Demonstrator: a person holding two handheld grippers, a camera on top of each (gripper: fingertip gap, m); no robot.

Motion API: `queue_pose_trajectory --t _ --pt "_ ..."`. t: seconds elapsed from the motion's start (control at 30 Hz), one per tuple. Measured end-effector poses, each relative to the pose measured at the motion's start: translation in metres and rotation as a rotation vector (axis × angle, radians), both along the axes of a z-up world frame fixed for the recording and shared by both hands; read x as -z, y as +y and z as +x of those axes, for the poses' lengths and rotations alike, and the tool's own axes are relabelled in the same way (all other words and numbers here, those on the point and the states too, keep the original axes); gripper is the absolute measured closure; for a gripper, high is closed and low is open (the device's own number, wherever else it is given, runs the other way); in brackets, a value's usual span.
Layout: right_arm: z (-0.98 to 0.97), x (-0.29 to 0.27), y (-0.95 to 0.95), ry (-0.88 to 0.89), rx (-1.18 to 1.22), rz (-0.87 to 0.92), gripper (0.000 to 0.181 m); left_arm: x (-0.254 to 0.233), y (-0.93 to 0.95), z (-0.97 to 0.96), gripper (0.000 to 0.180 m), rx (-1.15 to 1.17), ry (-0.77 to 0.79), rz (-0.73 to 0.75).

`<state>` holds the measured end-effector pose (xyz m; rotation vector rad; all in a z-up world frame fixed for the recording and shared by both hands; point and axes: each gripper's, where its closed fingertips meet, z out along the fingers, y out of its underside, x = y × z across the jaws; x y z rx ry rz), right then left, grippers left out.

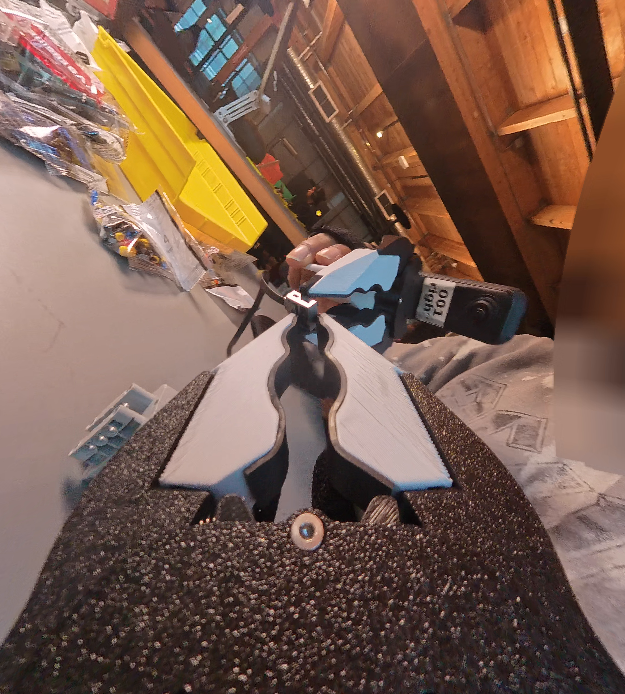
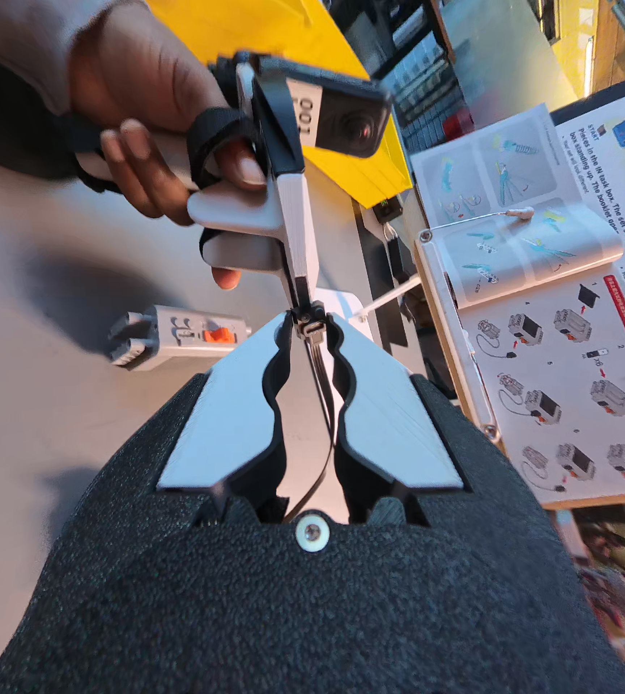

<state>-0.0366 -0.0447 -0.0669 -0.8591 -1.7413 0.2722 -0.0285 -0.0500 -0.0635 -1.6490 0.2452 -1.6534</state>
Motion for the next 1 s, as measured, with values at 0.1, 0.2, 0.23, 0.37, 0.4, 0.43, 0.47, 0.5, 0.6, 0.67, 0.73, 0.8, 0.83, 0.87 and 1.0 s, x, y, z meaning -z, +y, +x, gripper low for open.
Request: queue_pose_trajectory --t 0.1,0.2,0.23,0.37,0.4,0.43,0.47,0.5,0.6,0.67,0.73,0.8,0.83,0.87,1.0 --pt "0.001 -0.009 -0.009 0.054 -0.086 -0.114 0.163 -0.008 -0.008 -0.001 0.174 0.066 -0.095 0.008" --pt "0.003 -0.014 -0.019 0.074 -0.180 -0.220 0.157 -0.015 -0.015 -0.001 0.174 0.134 -0.168 0.017" --pt "0.004 -0.016 -0.022 0.077 -0.213 -0.252 0.156 -0.016 -0.018 -0.001 0.174 0.154 -0.184 0.025" --pt "0.008 -0.020 -0.028 0.056 -0.302 -0.322 0.156 -0.021 -0.026 0.000 0.174 0.210 -0.206 0.049" --pt "0.009 -0.020 -0.028 0.040 -0.317 -0.327 0.156 -0.022 -0.027 0.000 0.174 0.220 -0.211 0.052" --pt "0.010 -0.019 -0.027 0.016 -0.328 -0.327 0.156 -0.022 -0.028 0.000 0.174 0.227 -0.217 0.055" --pt "0.010 -0.018 -0.026 -0.006 -0.335 -0.321 0.156 -0.023 -0.029 0.000 0.174 0.233 -0.223 0.055" --pt "0.010 -0.017 -0.025 -0.025 -0.341 -0.316 0.156 -0.023 -0.029 0.000 0.174 0.236 -0.226 0.054" --pt "0.008 -0.022 -0.025 -0.034 -0.365 -0.305 0.156 -0.023 -0.030 0.000 0.174 0.246 -0.233 0.049" --pt "0.007 -0.023 -0.026 -0.053 -0.380 -0.291 0.157 -0.023 -0.030 -0.001 0.174 0.249 -0.243 0.046" --pt "0.006 -0.020 -0.028 -0.078 -0.397 -0.277 0.160 -0.023 -0.030 -0.002 0.174 0.252 -0.246 0.043" --pt "0.004 -0.021 -0.029 -0.083 -0.404 -0.271 0.165 -0.022 -0.031 -0.001 0.174 0.256 -0.240 0.043" --pt "0.003 -0.021 -0.030 -0.083 -0.407 -0.269 0.165 -0.022 -0.031 -0.002 0.174 0.257 -0.242 0.042" --pt "0.003 -0.021 -0.029 -0.084 -0.407 -0.274 0.165 -0.022 -0.031 -0.002 0.174 0.254 -0.243 0.041" --pt "0.000 -0.020 -0.028 -0.085 -0.398 -0.296 0.166 -0.021 -0.030 -0.004 0.174 0.249 -0.236 0.035"
